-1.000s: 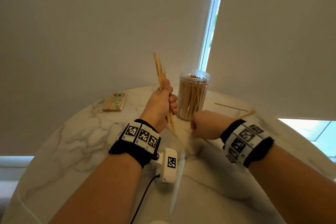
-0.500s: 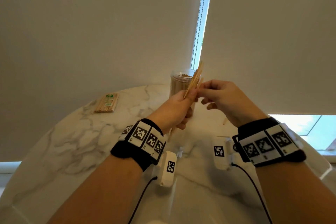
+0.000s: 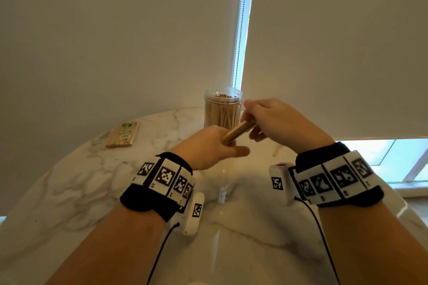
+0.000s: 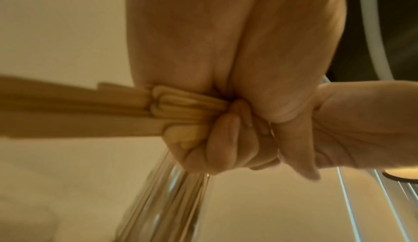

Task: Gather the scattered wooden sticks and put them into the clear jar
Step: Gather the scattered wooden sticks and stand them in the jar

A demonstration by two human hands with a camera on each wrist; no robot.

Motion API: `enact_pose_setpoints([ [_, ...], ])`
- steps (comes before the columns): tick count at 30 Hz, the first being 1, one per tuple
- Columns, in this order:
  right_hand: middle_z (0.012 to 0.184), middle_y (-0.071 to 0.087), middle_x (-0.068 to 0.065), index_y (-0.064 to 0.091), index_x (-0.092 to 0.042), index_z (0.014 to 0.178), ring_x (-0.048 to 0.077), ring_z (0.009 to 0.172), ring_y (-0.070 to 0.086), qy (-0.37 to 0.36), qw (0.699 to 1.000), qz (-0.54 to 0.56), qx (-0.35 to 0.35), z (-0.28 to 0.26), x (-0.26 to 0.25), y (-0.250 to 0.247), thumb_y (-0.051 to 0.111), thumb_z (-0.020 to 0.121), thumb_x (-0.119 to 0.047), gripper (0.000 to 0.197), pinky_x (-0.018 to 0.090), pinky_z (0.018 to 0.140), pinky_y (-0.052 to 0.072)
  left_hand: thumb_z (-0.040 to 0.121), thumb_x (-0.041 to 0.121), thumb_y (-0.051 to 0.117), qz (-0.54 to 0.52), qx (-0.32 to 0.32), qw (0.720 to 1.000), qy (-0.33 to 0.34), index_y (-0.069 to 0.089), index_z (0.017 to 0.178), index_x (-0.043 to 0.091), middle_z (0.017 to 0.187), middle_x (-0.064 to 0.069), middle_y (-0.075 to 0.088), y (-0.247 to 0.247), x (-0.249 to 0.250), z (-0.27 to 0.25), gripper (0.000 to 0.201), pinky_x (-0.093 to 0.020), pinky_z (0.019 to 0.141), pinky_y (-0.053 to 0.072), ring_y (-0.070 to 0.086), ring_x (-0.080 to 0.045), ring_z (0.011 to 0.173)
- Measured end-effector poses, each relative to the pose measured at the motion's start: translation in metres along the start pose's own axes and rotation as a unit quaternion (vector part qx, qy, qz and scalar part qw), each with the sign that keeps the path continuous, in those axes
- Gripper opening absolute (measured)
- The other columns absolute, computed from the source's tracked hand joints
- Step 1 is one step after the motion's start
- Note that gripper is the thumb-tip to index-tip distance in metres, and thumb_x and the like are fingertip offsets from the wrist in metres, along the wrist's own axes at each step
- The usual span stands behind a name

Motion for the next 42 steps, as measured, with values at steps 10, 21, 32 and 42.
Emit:
enact_pose_setpoints([
  [10,0.065,0.069,0.003,0.073,-0.015,0.069,0.016,0.059,0.062,-0.123,0.968,-0.217,0.023,0.003,-0.003,0.021,0.051,0.095,-0.040,0.042,0.026,0.053,0.043,0.075,0.036,0.084,-0.093,0.024,0.995,0.009,0.054,0.115,0.027,0.087,0.014,0.063,0.000,0.010,-0.006,0.052,-0.020,0.053,0.047,0.056,0.003,0.056],
  [21,0.042,0.038,-0.005,0.060,-0.015,0.054,0.008,0.041,0.034,-0.044,0.990,-0.109,0.082,0.005,0.018,-0.016,0.054,0.092,-0.029,0.041,0.026,0.049,0.029,0.094,0.068,0.036,-0.227,0.181,0.948,-0.130,0.058,0.119,0.022,0.082,0.001,0.077,-0.043,0.000,-0.013,0.057,-0.029,0.066,0.056,0.075,-0.016,0.076],
  [32,0.044,0.045,-0.002,0.064,-0.011,0.058,0.008,0.042,0.039,-0.058,0.987,-0.036,0.147,0.002,-0.003,0.010,0.051,0.094,-0.031,0.043,0.019,0.043,0.030,0.100,0.061,0.032,-0.535,0.223,0.806,-0.119,0.069,0.102,0.010,0.094,-0.010,0.077,-0.024,0.034,-0.015,0.063,-0.039,0.083,0.059,0.075,-0.026,0.089],
  [42,0.043,0.044,-0.003,0.068,-0.006,0.062,0.009,0.040,0.037,-0.048,0.982,-0.037,0.178,0.003,-0.003,0.014,0.051,0.094,-0.032,0.045,0.014,0.040,0.028,0.095,0.048,0.059,-0.387,0.213,0.884,-0.156,0.070,0.105,0.007,0.082,-0.009,0.076,-0.019,0.025,-0.011,0.043,-0.021,0.046,0.052,0.069,-0.015,0.057],
])
Point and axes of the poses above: each hand's wrist, its own z-axis towards the middle knuckle, its own y-axis out of the palm, x = y × z, the point moved 1 cm from there along z, towards the middle knuckle
